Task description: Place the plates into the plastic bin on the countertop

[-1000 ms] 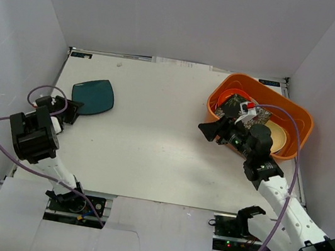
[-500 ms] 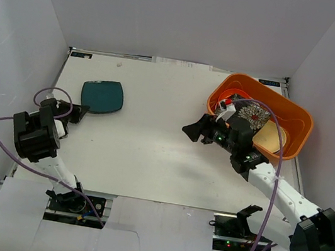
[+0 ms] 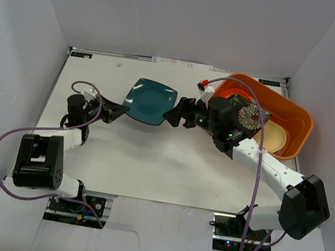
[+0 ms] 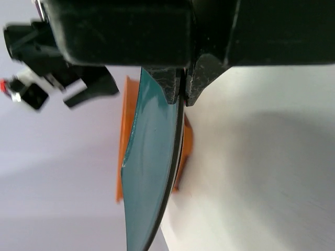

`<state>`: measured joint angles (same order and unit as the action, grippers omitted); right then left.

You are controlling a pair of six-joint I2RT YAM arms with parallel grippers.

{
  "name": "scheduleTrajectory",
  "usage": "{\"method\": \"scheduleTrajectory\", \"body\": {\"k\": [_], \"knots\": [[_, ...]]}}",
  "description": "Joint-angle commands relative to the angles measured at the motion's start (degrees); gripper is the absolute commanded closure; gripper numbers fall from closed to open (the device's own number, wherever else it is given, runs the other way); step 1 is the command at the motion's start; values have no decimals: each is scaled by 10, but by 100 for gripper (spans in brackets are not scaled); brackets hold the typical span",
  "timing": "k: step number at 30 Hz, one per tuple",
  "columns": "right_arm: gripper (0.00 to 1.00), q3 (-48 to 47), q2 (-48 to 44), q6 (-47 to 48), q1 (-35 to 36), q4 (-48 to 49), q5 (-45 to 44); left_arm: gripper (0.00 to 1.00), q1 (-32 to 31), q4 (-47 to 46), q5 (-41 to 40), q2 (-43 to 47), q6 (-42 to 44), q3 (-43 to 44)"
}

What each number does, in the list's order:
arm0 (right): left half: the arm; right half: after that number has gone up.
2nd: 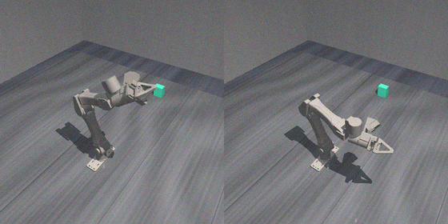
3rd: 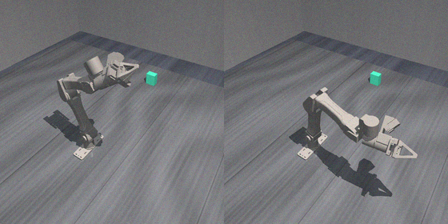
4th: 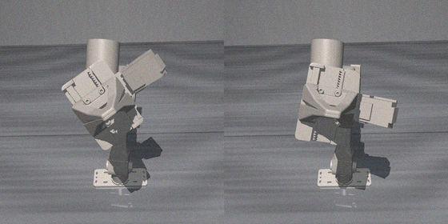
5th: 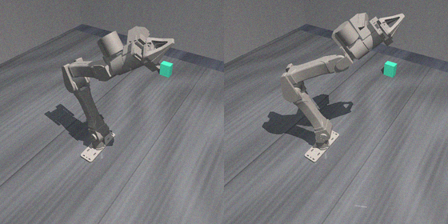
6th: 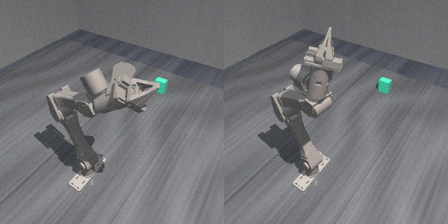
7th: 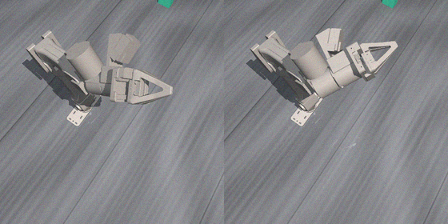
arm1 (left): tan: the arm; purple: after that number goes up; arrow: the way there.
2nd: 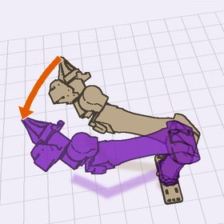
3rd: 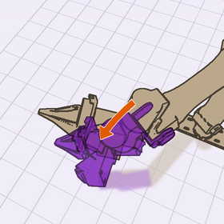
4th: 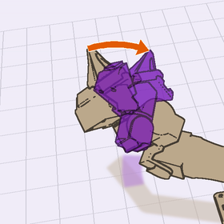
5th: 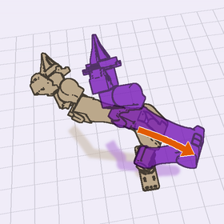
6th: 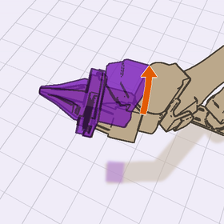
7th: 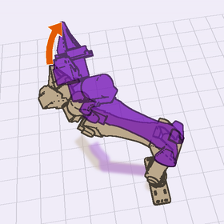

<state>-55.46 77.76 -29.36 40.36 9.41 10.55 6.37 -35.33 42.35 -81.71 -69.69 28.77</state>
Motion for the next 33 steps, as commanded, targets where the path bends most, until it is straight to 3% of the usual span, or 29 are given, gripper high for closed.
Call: {"method": "scheduleTrajectory", "body": {"k": [1,11,15,18,19,20,21,22,23,24,26,32,33], "knots": [[10,-31,7,0,-3,-7,-30,100,-21,-83,63,52,-50,20],[0,18,-47,-44,-20,-22,-139,100,-89,-243,97,55,-160,11],[23,25,-48,-74,-31,17,-106,100,-127,-251,109,40,-166,22],[48,34,-39,-131,-59,89,7,100,-138,-255,111,50,-170,21],[56,36,-38,-143,-69,112,29,95,-140,-248,113,54,-170,21],[73,36,-38,-149,-72,113,31,91,-140,-247,112,59,-170,20],[80,35,-45,-150,-74,113,27,86,-141,-247,113,68,-171,20],[86,34,-52,-151,-83,111,18,65,-145,-243,118,73,-171,20],[92,31,-66,-152,-90,105,17,53,-149,-236,125,75,-165,23],[92,25,-73,-151,-101,99,19,42,-152,-224,133,76,-158,29],[92,5,-90,-140,-148,52,32,2,-166,-170,152,81,-137,44],[92,-54,-117,-115,-357,-25,104,2,-224,96,158,121,52,87],[92,-53,-118,-120,-423,-24,121,2,-231,131,154,127,82,94]]}}
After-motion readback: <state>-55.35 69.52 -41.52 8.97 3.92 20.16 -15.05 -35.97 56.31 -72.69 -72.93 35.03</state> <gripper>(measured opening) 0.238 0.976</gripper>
